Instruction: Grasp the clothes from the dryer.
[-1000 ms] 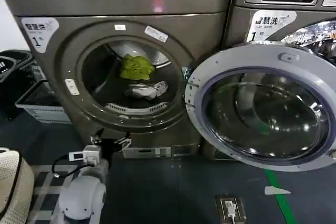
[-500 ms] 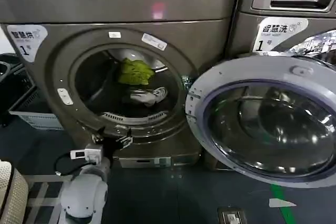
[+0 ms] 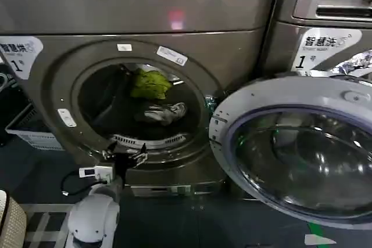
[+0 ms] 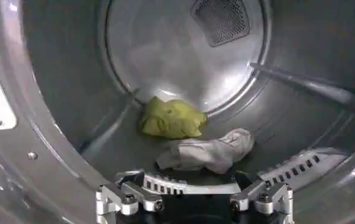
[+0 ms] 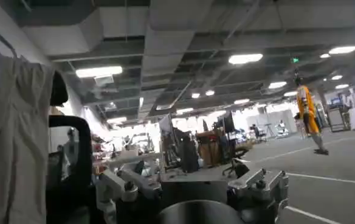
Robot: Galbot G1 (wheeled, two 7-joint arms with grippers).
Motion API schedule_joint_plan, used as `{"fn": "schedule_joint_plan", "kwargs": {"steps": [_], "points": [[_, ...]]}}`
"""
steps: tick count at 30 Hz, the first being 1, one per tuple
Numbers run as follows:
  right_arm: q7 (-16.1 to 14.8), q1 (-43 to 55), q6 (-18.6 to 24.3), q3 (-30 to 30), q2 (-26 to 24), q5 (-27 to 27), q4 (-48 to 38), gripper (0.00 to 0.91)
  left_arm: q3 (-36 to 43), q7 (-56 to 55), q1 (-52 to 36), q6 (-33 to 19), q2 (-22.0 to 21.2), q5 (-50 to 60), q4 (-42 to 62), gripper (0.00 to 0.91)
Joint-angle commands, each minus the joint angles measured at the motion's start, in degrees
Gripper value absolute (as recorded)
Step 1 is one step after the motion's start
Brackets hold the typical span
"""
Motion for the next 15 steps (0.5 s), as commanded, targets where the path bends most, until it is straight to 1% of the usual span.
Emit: {"fn": "schedule_joint_plan", "kwargs": {"steps": [1, 15], "points": [[-0.1, -0.2, 0.0, 0.1, 0.0, 0.0, -0.2, 0.907, -0.1, 0.0, 0.1, 2.8, 0.1, 0.0, 0.0, 0.907], [-0.3, 0.1, 0.2, -0.2, 0.2, -0.2, -0.2, 0.907, -0.1, 0.1, 0.2, 2.8, 0.1, -0.2, 0.0, 0.907]]}}
